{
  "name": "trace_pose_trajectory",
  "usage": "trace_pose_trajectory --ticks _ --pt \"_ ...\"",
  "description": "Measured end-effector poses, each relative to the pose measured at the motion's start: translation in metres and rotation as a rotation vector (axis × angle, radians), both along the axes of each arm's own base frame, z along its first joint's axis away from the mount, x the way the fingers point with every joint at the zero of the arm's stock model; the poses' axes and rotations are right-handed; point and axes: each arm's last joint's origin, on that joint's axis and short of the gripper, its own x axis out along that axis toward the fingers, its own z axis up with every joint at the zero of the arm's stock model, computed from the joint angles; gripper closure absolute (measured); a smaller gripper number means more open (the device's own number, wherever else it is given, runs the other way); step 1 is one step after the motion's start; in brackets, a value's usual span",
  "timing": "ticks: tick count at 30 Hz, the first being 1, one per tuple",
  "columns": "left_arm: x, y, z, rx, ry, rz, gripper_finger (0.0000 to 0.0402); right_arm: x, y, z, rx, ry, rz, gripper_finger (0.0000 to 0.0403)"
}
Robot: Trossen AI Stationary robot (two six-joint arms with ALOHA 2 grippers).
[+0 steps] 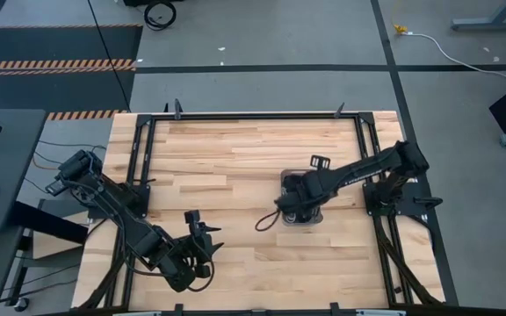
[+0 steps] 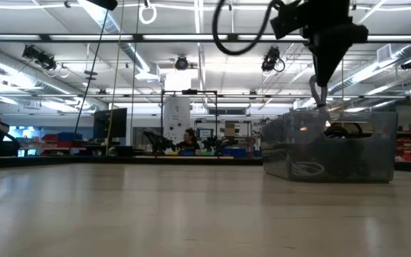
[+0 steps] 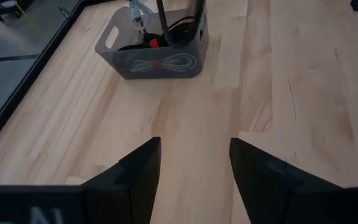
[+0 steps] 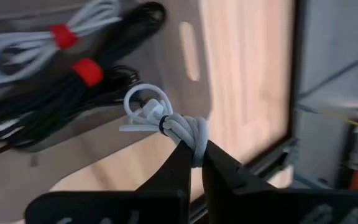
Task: Pick and place USB-C Cables
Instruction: Put the white charger cable into the black bin
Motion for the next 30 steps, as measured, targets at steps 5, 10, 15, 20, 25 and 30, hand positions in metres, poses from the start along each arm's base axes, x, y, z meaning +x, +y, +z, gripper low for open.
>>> trace_pose_trajectory --ticks 5,10,15,20,25,30 --pt "0.0 0.0 0.0 -0.014 -0.007 0.011 0.0203 -0.005 0.012 -0.006 -0.17 -0.073 0.015 0.038" --pt "0.0 0.0 0.0 -0.017 -0.009 0.015 0.0203 -0.009 0.03 -0.002 -0.24 -0.143 0.075 0.038" --pt "0.0 0.0 0.0 -0.017 -0.01 0.015 0.0203 -0.012 0.039 -0.003 -0.204 -0.165 0.05 0.038" --pt "0.0 0.0 0.0 -0.019 -0.011 0.016 0.0203 -0.008 0.043 -0.013 -0.124 -0.209 0.005 0.0369" --pt "0.0 0.0 0.0 -0.019 -0.011 0.016 0.0203 -0.005 0.04 -0.021 -0.131 -0.243 0.0 0.0336" --pt "0.0 0.0 0.0 -0.017 -0.01 0.014 0.0203 -0.003 0.035 -0.02 -0.152 -0.249 -0.004 0.0295"
